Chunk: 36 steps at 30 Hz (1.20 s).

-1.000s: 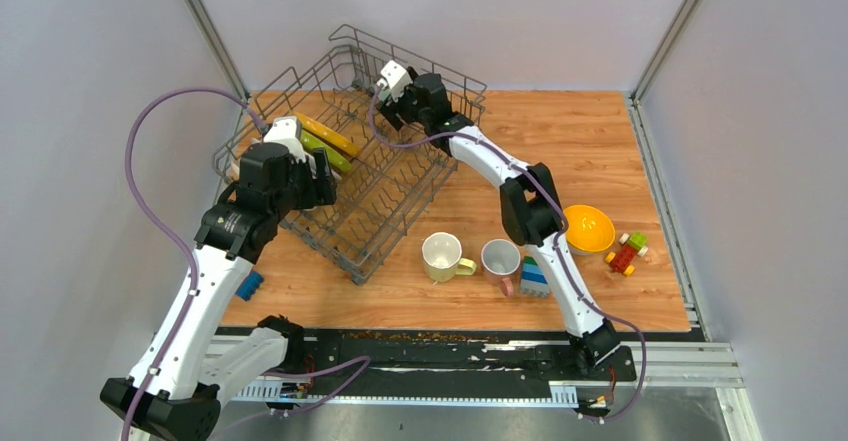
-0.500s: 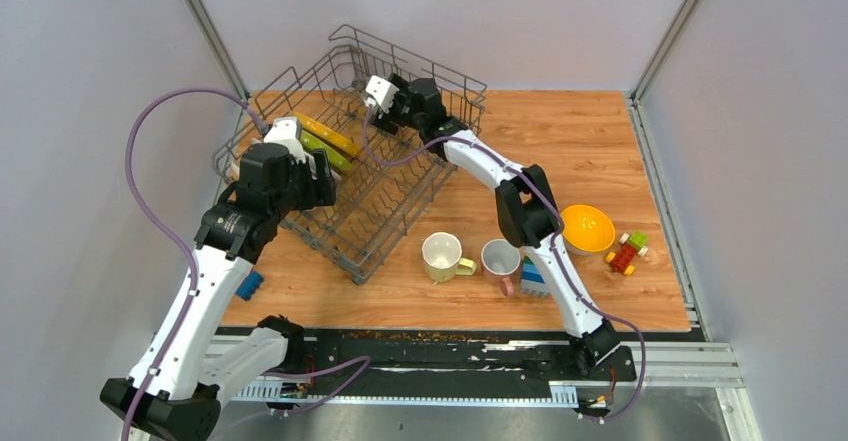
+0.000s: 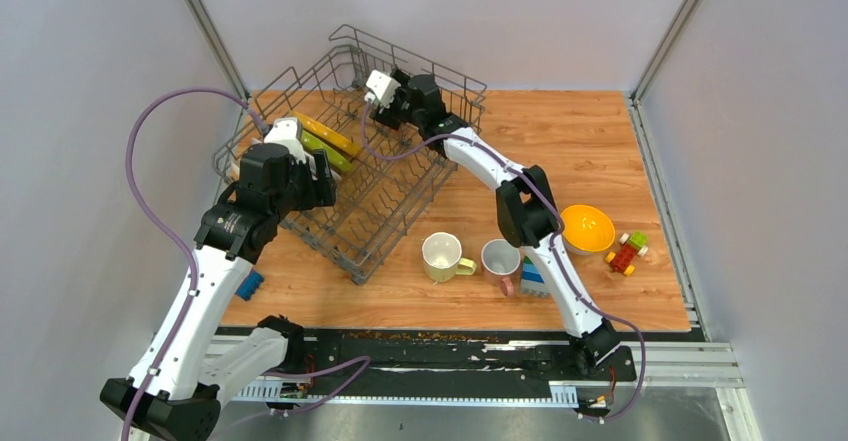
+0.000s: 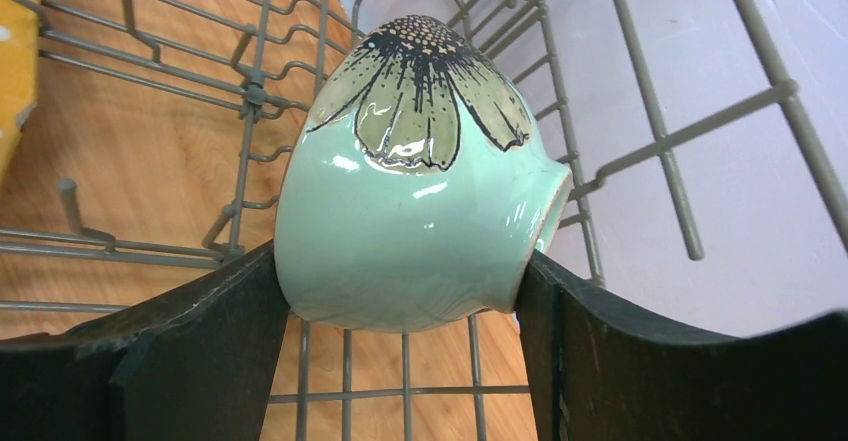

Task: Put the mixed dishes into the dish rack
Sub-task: Turn the bowl upside down on the dish rack.

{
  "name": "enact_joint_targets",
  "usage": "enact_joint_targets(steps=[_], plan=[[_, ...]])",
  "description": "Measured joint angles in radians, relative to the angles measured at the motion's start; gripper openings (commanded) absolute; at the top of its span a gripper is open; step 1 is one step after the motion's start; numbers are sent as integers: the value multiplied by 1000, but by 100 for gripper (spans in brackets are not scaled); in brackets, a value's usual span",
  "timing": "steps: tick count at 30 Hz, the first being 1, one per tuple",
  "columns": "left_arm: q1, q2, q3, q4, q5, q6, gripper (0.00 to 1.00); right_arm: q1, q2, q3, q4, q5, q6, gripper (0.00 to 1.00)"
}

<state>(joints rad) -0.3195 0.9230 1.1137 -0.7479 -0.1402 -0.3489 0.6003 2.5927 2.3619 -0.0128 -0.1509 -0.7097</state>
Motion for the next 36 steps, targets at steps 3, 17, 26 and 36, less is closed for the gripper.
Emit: enact_joint_targets(steps=[3, 17, 26, 36], plan=[[0, 0, 0, -4, 0, 0, 82, -8, 1, 10, -3, 13, 11, 69], [0, 3, 3, -5, 4, 11, 82, -17, 1, 21, -69, -62, 16, 84], [0, 8, 8, -13, 4, 15, 82, -17, 1, 21, -66, -79, -12, 85], [0, 11, 8, -19, 4, 15, 82, -25, -6, 13, -63, -122, 102, 82]])
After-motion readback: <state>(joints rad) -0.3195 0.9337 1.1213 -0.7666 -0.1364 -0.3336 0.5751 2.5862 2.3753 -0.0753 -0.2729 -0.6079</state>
